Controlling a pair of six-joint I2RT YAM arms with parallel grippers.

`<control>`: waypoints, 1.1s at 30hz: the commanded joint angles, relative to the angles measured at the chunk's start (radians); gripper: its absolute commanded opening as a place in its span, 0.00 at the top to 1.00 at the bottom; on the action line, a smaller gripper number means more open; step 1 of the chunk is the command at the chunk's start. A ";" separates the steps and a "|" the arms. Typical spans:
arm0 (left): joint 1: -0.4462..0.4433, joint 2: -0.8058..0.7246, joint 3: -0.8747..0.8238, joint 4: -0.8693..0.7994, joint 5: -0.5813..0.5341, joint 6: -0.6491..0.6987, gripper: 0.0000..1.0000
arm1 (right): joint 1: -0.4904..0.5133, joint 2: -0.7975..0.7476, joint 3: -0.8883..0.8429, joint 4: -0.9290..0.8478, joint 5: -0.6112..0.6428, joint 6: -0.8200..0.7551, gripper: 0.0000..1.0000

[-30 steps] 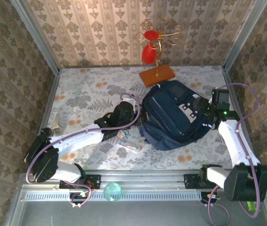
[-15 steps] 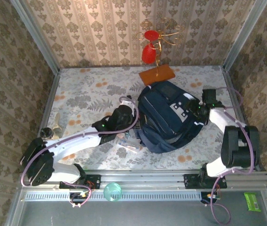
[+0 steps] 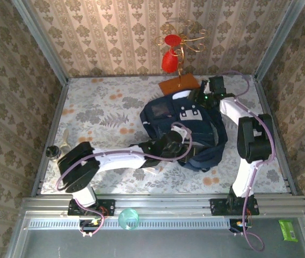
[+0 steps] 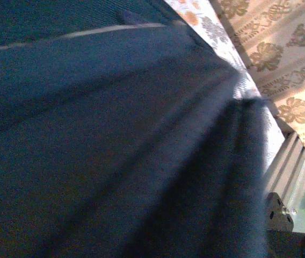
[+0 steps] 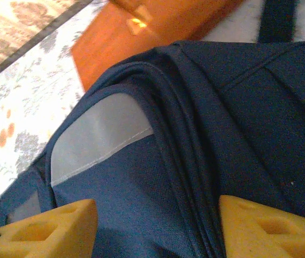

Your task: Pack the student bag

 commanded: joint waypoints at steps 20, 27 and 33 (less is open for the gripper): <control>0.065 -0.168 -0.001 -0.320 0.358 0.471 0.25 | -0.009 -0.446 -0.177 -0.319 0.162 -0.131 0.32; 0.075 -0.237 -0.052 -0.382 0.414 0.487 0.17 | 0.002 -0.678 -0.366 -0.353 0.159 -0.080 0.32; 0.084 -0.273 -0.084 -0.353 0.516 0.507 0.17 | 0.002 -0.805 -0.478 -0.443 0.194 -0.071 0.32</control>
